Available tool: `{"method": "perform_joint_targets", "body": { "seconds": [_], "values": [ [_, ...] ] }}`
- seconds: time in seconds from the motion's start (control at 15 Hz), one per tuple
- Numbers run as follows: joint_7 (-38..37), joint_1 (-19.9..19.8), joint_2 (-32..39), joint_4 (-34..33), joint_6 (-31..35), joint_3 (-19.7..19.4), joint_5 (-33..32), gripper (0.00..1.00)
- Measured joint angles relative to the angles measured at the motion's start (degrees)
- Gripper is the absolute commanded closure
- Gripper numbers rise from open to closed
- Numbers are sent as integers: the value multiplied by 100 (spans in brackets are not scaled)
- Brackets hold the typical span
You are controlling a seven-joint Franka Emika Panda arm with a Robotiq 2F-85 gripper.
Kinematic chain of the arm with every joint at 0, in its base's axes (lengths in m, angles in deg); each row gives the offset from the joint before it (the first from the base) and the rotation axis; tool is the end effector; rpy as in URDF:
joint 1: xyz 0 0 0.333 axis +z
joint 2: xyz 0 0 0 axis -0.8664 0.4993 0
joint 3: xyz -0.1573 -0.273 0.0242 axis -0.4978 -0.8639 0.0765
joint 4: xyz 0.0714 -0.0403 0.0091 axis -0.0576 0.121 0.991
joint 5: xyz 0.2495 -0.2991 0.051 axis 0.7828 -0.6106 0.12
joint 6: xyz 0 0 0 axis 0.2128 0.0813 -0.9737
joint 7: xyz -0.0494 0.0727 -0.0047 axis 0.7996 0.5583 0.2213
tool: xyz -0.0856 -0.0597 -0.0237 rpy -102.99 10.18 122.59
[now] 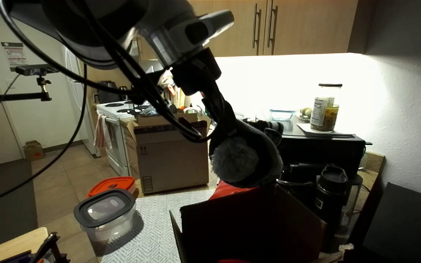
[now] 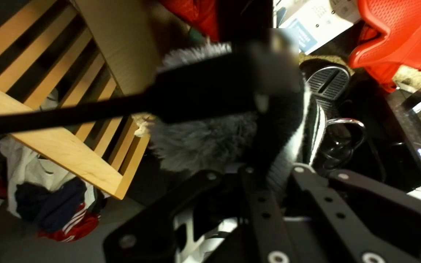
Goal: Put the head sock in the right box
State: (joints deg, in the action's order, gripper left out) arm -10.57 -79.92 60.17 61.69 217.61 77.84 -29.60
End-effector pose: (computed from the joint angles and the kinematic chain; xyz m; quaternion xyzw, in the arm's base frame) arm 0.4013 -0.1925 0.4932 0.9270 -0.2776 0.2352 0.0908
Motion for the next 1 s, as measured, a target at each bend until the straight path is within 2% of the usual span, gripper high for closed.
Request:
{"method": "perform_joint_targets", "body": {
  "seconds": [0.4, 1.0],
  "values": [
    [-384, -550, -483, 46, 60, 206, -521, 97],
    [-383, -603, -968, 586, -695, 204, -524, 97]
  ]
}}
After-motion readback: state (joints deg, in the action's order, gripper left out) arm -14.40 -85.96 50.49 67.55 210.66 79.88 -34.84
